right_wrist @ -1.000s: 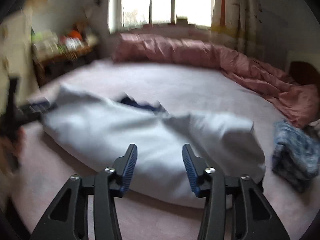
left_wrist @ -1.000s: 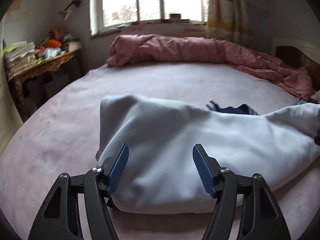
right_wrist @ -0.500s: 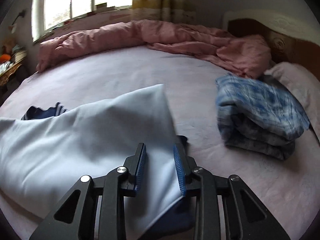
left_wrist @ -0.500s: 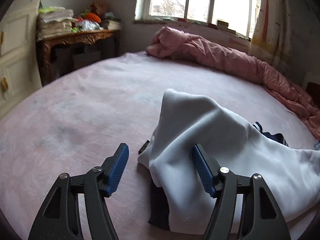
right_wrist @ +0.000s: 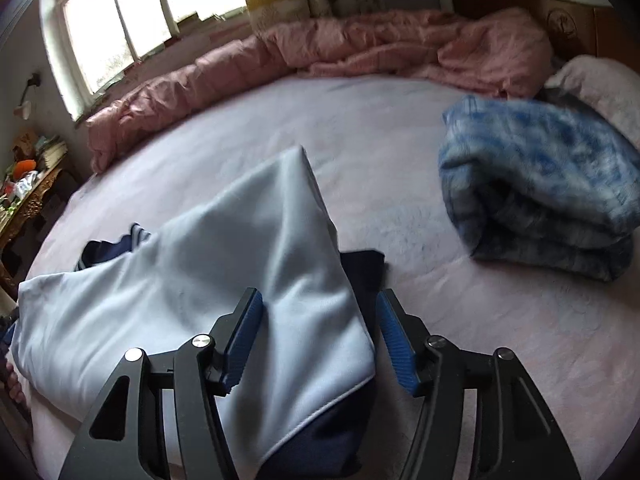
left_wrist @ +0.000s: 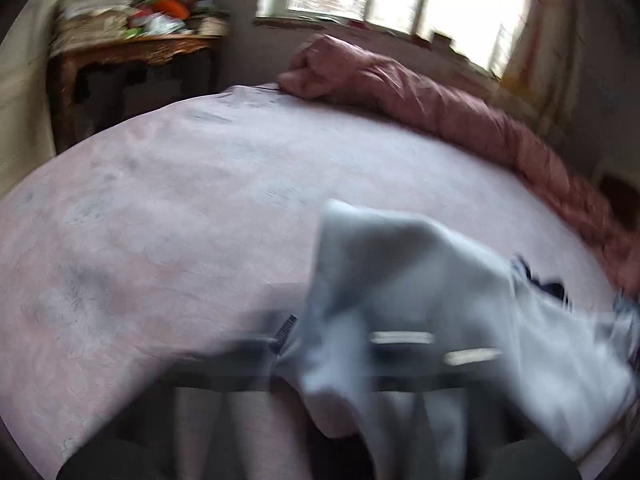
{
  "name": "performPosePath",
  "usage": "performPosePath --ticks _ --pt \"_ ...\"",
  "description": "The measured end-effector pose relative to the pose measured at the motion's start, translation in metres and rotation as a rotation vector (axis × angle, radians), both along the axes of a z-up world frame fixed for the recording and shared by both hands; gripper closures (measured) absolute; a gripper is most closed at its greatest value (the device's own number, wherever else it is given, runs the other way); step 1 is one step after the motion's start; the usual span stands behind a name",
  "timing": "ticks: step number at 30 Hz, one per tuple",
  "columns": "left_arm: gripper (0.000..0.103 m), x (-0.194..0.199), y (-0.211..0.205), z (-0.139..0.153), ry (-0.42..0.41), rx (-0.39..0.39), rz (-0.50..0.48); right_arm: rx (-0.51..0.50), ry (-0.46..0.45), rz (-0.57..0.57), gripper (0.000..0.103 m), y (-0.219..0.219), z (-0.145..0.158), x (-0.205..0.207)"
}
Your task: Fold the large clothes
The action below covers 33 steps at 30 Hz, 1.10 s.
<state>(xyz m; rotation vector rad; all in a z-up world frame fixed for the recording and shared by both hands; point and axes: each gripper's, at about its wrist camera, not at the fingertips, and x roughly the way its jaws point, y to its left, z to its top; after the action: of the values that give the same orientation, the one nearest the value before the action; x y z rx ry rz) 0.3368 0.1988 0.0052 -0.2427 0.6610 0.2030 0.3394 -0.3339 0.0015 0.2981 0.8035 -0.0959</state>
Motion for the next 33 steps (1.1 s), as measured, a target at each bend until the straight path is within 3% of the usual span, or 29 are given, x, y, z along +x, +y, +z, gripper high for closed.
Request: performPosePath --ticks 2,3,4,5,7,11,14,19,22,25,30,33 --pt "0.101 -0.008 -0.015 0.009 -0.036 0.122 0.039 -0.013 -0.003 -0.037 0.031 0.002 -0.003 0.004" --pt "0.101 -0.015 -0.021 0.017 -0.065 0.193 0.088 -0.033 -0.006 -0.037 0.035 0.005 -0.003 0.005" --pt "0.101 -0.02 -0.021 0.024 -0.091 0.224 0.122 -0.066 -0.018 -0.044 0.059 0.008 -0.001 0.006" --pt "0.101 -0.024 -0.018 0.031 -0.113 0.223 0.129 -0.084 -0.035 -0.049 0.07 0.011 0.002 0.005" --pt "0.101 -0.021 -0.008 0.033 -0.074 0.181 0.113 -0.109 -0.058 -0.069 0.081 0.015 0.008 0.001" --pt "0.1 -0.009 0.004 0.006 0.055 0.14 0.128 -0.181 -0.003 -0.05 0.081 0.02 0.002 0.007" --pt "0.1 0.001 0.001 -0.012 0.126 0.112 0.076 -0.157 0.01 -0.051 0.081 0.016 0.0 0.011" --pt "0.094 -0.017 0.008 0.008 0.048 -0.024 0.061 -0.174 0.0 -0.061 0.081 0.017 0.009 -0.005" --pt "0.081 -0.035 -0.008 0.026 -0.001 0.035 0.042 -0.195 -0.048 -0.033 0.078 0.024 0.024 -0.025" --pt "0.08 -0.053 -0.036 0.037 -0.044 0.107 -0.022 -0.16 -0.108 -0.011 0.076 0.029 0.043 -0.043" --pt "0.077 -0.068 -0.079 0.054 -0.085 0.125 -0.179 -0.081 -0.143 0.035 0.075 0.033 0.058 -0.059" --pt "0.077 -0.068 -0.096 0.051 -0.03 0.078 -0.234 -0.071 -0.142 0.082 0.075 0.044 0.059 -0.062"
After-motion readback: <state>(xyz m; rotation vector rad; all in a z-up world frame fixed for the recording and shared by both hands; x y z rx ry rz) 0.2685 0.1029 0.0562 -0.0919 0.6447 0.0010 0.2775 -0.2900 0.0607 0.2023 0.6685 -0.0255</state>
